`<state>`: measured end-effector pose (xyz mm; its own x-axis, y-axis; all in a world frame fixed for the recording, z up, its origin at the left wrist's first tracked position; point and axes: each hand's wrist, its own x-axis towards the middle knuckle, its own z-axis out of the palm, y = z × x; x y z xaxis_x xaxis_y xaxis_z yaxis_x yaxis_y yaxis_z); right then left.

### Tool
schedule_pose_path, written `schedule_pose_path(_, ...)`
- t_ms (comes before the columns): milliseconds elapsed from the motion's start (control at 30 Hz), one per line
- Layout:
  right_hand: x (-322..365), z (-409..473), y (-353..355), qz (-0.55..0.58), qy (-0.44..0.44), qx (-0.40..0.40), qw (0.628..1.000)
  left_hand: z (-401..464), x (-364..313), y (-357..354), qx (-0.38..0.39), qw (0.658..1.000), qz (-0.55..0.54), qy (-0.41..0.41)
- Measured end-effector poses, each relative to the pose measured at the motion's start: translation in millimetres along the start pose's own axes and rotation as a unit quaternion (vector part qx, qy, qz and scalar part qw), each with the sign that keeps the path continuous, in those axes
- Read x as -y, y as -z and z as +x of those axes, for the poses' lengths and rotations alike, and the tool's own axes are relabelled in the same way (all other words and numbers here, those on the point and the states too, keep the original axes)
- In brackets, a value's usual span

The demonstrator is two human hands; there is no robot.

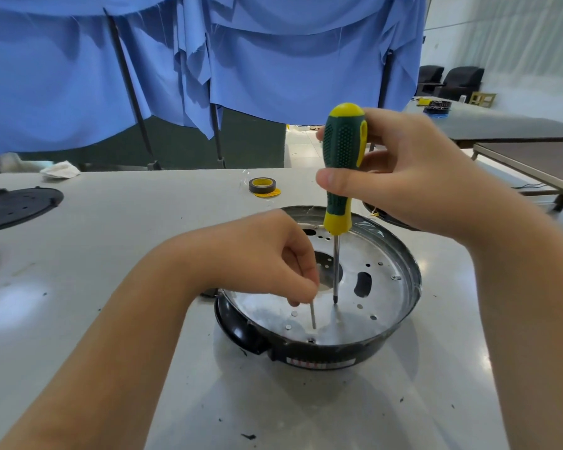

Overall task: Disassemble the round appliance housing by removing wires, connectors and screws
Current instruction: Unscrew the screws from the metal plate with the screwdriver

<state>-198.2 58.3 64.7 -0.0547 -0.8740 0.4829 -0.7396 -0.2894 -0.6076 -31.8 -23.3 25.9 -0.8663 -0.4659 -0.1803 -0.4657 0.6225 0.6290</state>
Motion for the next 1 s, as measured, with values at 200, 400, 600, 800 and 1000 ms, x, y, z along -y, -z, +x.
schedule_pose_path(200,1.7,0.4,-0.2,-0.001,0.001,0.008,1.0,-14.1,25.2,28.8,-0.114,0.991,-0.062,0.029)
schedule_pose_path(400,1.5,0.9,-10.3,0.013,-0.009,-0.001,1.0,-17.4,50.9,42.3,-0.214,0.972,-0.059,0.081)
schedule_pose_path(600,1.1,4.4,-29.6,0.042,-0.001,0.008,0.999,-20.0,81.3,44.9,-0.105,0.971,0.022,0.212)
schedule_pose_path(800,-0.3,5.7,-33.5,0.051,0.011,0.012,0.999,-19.0,106.9,42.7,-0.031,0.961,-0.04,0.271)
schedule_pose_path(1000,-1.4,5.6,-33.1,0.055,0.018,0.016,0.998,-16.8,117.4,39.8,0.015,0.947,-0.009,0.322)
